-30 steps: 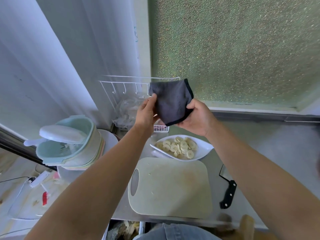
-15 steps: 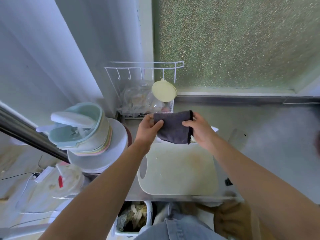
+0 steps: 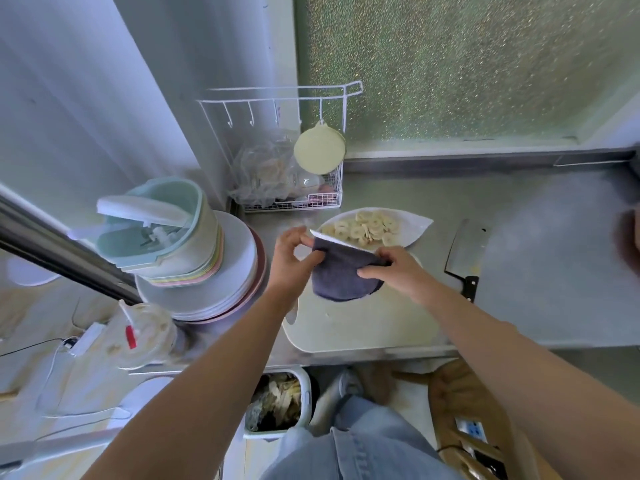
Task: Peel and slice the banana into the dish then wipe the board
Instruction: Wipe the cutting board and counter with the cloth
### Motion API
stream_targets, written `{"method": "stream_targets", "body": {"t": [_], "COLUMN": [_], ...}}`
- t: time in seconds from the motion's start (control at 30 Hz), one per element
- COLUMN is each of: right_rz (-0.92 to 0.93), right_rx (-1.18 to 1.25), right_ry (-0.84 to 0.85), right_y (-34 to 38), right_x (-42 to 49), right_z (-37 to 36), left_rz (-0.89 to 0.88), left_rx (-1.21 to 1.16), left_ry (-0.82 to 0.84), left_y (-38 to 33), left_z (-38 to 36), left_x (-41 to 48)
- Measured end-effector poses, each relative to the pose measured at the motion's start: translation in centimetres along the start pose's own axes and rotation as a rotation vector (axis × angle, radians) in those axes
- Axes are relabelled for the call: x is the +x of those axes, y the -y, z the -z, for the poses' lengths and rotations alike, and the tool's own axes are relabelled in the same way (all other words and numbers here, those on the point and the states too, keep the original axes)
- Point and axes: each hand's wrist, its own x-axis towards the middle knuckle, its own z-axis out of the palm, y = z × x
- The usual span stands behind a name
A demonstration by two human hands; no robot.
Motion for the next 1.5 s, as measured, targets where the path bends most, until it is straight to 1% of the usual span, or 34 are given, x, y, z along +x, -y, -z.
{"method": "stream_targets", "body": {"t": [0.07,0.17,0.2,0.27,0.3,0.33,0.37,0.43,0.5,0.53,0.57,0.6,0.67,0.7,0.73,0.8,0.83,0.87,0.9,0.93,0.97,1.0,1.03,1.1,1.17,1.23,1.3,1.4,1.47,1.5], "right_rz": [-0.028,-0.098,-0.116,-0.173,-0.211,-0.243,-0.269,-0.311,-0.317,-0.302,-0.270,-0.230,-0.182,-0.180,-0.180,-0.177,-0.185,-0.206,-0.228,-0.235,-0.215,-0.179,-0.143,-0.125,-0.155,-0.211,-0.194,-0.005,0.159,0.218], "right_rx": [0.177,0.574,0.673,0.794,0.757,0.669,0.580,0.474,0.435,0.412,0.401,0.403,0.383,0.330,0.266,0.187,0.178,0.178,0.178,0.179,0.179,0.163,0.131,0.001,-0.195,-0.360,-0.432,-0.459,-0.476,-0.446], "right_ry": [0.025,0.038,0.073,0.228,0.276,0.283,0.251,0.119,-0.037,-0.092,-0.102,-0.058,0.137,0.225,0.271,0.280,0.264,0.229,0.158,0.054,-0.063,-0.179,-0.273,-0.367,-0.419,-0.432,-0.421,-0.318,-0.176,-0.100], "right_y": [0.7,1.0,0.8,0.3,-0.2,-0.6,-1.1,-2.2,-3.0,-3.2,-3.3,-3.4,-3.3,-3.3,-3.5,-3.7,-3.8,-3.9,-4.1,-4.5,-5.1,-6.1,-7.1,-9.5,-12.0,-13.2,-13.4,-12.5,-11.6,-11.2], "right_x": [-0.3,-0.3,-0.3,-0.8,-1.1,-1.3,-1.4,-1.4,-1.4,-1.5,-1.7,-2.1,-3.0,-3.4,-3.8,-4.3,-4.3,-4.1,-3.8,-3.3,-2.7,-1.8,-1.1,0.4,1.3,1.2,1.2,1.1,0.3,-0.2], "right_z": [-0.4,-1.3,-1.6,-2.5,-3.0,-3.3,-3.5,-3.6,-3.7,-3.9,-4.2,-4.7,-5.8,-6.3,-6.7,-6.4,-5.9,-5.3,-4.6,-3.8,-2.8,-1.9,-1.1,-0.1,-0.3,-1.2,-2.8,-6.1,-8.6,-9.2], "left_rz": [0.029,0.062,0.069,0.094,0.109,0.125,0.140,0.175,0.232,0.256,0.272,0.288,0.341,0.376,0.407,0.435,0.421,0.386,0.333,0.259,0.170,0.086,0.029,0.029,0.057,0.053,0.019,0.008,0.010,0.013], "left_rx": [-0.122,-0.267,-0.279,-0.229,-0.183,-0.119,-0.046,0.105,0.209,0.252,0.282,0.260,0.087,0.021,-0.022,-0.093,-0.109,-0.073,0.040,0.221,0.458,0.714,0.935,1.239,1.351,1.377,1.443,1.486,1.468,1.461], "left_ry": [0.079,0.137,0.136,0.126,0.123,0.120,0.110,0.042,-0.044,-0.071,-0.086,-0.086,-0.064,-0.043,-0.008,0.109,0.165,0.187,0.173,0.142,0.122,0.136,0.198,0.382,0.459,0.459,0.450,0.443,0.434,0.430], "left_y": [0.3,0.2,0.3,0.8,1.4,2.0,2.7,3.5,4.3,4.6,4.8,5.0,5.1,4.8,4.4,4.1,4.3,4.5,4.9,5.5,6.2,7.0,7.9,9.6,10.7,11.0,11.0,10.8,11.0,11.0], "left_z": [0.1,-0.6,-0.9,-1.2,-1.3,-1.3,-1.2,-1.1,-1.0,-1.0,-1.0,-1.2,-1.8,-2.2,-2.5,-3.0,-2.9,-2.7,-2.2,-1.5,-0.7,0.0,0.6,1.2,1.2,1.1,1.2,1.2,1.2,1.3], "left_x": [0.0,-0.3,-0.5,-0.8,-1.0,-1.1,-1.3,-1.7,-2.1,-2.3,-2.5,-2.7,-3.3,-3.5,-3.6,-3.7,-3.7,-3.7,-3.7,-3.5,-3.4,-3.3,-3.3,-3.5,-3.8,-3.8,-3.7,-3.7,-3.8,-3.8]}}
